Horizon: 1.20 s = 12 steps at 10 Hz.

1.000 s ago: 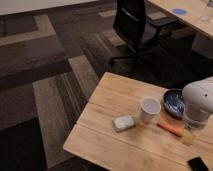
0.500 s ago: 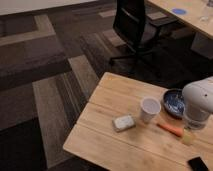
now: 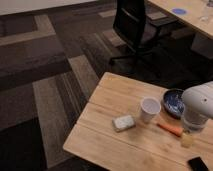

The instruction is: Place the pepper in the ceramic bowl

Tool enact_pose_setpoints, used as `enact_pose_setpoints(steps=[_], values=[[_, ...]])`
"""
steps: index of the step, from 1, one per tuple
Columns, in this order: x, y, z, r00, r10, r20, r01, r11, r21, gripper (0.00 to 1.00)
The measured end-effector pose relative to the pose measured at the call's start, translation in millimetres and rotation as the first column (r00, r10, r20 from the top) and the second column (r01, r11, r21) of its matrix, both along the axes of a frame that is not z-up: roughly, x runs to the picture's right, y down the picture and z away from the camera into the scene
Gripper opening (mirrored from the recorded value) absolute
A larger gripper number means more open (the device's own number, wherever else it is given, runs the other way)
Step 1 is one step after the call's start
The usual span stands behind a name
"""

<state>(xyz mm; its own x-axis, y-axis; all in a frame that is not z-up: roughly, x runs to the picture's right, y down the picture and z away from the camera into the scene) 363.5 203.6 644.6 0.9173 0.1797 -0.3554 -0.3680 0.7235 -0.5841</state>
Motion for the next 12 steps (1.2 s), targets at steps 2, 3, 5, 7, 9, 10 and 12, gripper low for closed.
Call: enact_pose_setpoints(steps=[2, 3, 5, 7, 9, 10, 12], values=[[-3.9, 2.1, 10.8, 0.999, -0.014, 0.041, 0.014, 0.9999, 0.002, 0.65], [-8.4, 1.0, 16.7, 0.998, -0.023, 0.065, 0.023, 0.9997, 0.006, 0.65], [-18.4, -3.0, 37.1, 0.993, -0.037, 0.112, 0.037, 0.9993, 0.007, 0.65], [-9.7, -3.7, 51.2, 0.994, -0.034, 0.109, 0.033, 0.9994, 0.003, 0.65], [-0.1, -2.0, 67.0, 0.993, -0.031, 0.115, 0.032, 0.9994, -0.008, 0.65], [1.2, -2.1, 76.7, 0.991, -0.028, 0.132, 0.030, 0.9995, -0.013, 0.65], [1.0, -0.2, 85.3, 0.989, -0.023, 0.148, 0.026, 0.9995, -0.018, 0.65]])
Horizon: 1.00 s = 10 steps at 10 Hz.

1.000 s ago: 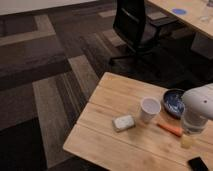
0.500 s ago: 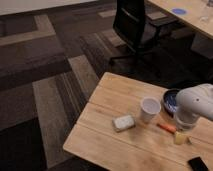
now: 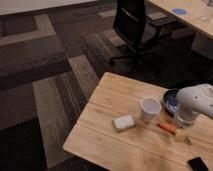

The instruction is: Place the pepper in the ceramic bowl

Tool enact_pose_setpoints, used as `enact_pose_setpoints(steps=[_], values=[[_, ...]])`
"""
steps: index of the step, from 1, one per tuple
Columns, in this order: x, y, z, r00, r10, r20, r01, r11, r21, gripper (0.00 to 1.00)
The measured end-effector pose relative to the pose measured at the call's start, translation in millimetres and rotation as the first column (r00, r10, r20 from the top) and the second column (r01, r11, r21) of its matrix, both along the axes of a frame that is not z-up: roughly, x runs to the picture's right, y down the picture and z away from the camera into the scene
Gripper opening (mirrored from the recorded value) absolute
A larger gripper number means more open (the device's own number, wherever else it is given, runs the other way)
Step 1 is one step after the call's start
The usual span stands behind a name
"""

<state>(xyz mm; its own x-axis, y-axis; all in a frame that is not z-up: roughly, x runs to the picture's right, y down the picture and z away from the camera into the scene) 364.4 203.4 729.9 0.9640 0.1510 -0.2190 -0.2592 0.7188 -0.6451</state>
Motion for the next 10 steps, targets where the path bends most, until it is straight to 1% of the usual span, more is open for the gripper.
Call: enact_pose_setpoints(steps=[2, 3, 4, 5, 6, 7, 8, 10], values=[[1.5, 5.5, 15.3, 1.000, -0.006, 0.021, 0.006, 0.9999, -0.012, 0.65], [1.4, 7.6, 22.4, 1.000, -0.009, 0.028, 0.009, 0.9999, -0.006, 0.65], [0.8, 6.2, 26.1, 0.999, -0.012, 0.033, 0.012, 0.9999, 0.009, 0.55], [0.1, 1.7, 26.1, 0.999, -0.017, 0.034, 0.016, 0.9996, 0.024, 0.43], [-0.2, -5.2, 22.1, 0.999, -0.018, 0.029, 0.017, 0.9989, 0.043, 0.30], [-0.6, -14.0, 15.6, 1.000, -0.017, 0.014, 0.016, 0.9980, 0.061, 0.12], [-2.3, -19.4, 10.6, 1.000, -0.015, 0.003, 0.014, 0.9978, 0.065, 0.02], [0.2, -50.9, -8.7, 0.999, 0.006, -0.045, -0.001, 0.9937, 0.112, 0.00]])
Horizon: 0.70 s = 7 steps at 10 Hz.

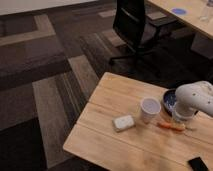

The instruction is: Place the pepper in the ceramic bowl

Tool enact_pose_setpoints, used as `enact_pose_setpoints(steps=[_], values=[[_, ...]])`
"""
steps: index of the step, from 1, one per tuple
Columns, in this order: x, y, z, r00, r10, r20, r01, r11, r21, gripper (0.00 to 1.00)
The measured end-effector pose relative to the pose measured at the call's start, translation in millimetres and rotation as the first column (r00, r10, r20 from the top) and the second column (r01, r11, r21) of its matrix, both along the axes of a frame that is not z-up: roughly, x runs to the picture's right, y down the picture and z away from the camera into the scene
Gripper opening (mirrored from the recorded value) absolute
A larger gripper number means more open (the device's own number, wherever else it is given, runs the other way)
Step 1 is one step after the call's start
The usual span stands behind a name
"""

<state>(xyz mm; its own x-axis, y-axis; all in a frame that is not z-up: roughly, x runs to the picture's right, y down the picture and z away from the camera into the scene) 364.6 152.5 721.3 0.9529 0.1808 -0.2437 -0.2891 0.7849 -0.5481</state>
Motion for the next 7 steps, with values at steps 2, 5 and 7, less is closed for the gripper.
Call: enact_pose_setpoints(steps=[2, 5, 7], values=[[7.8, -38.2, -29.6, 0.998, 0.042, -0.041, -0.040, 0.9981, 0.047, 0.00], [19.4, -48.0, -44.5, 0.992, 0.105, -0.075, -0.102, 0.9936, 0.048, 0.21], [14.3, -29.0, -40.4, 0.990, 0.120, -0.068, -0.118, 0.9926, 0.027, 0.53]])
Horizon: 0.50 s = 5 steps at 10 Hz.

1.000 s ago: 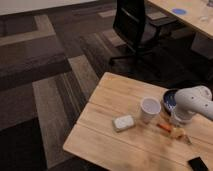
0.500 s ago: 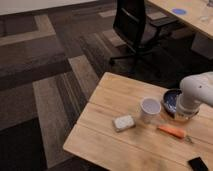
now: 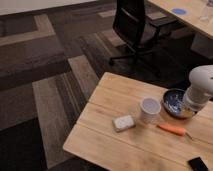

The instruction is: Place the pepper in the ceramic bowl

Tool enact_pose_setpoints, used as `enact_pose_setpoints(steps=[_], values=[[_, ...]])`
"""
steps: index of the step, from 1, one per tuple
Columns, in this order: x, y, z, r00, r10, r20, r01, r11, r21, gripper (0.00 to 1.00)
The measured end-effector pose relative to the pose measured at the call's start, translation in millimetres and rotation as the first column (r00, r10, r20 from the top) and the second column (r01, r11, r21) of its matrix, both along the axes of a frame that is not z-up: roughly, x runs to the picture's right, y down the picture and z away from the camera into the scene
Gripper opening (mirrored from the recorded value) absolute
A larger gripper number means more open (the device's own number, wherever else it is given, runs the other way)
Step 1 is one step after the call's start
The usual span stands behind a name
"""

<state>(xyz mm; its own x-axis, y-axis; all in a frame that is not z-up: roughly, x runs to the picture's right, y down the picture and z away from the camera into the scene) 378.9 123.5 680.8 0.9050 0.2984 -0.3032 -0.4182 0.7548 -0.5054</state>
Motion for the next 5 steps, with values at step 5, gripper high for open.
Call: enact_pose_setpoints(steps=[5], values=[[-9.4, 54.8, -8.3, 0.999, 0.044, -0.024, -0.046, 0.9971, -0.061, 0.80]])
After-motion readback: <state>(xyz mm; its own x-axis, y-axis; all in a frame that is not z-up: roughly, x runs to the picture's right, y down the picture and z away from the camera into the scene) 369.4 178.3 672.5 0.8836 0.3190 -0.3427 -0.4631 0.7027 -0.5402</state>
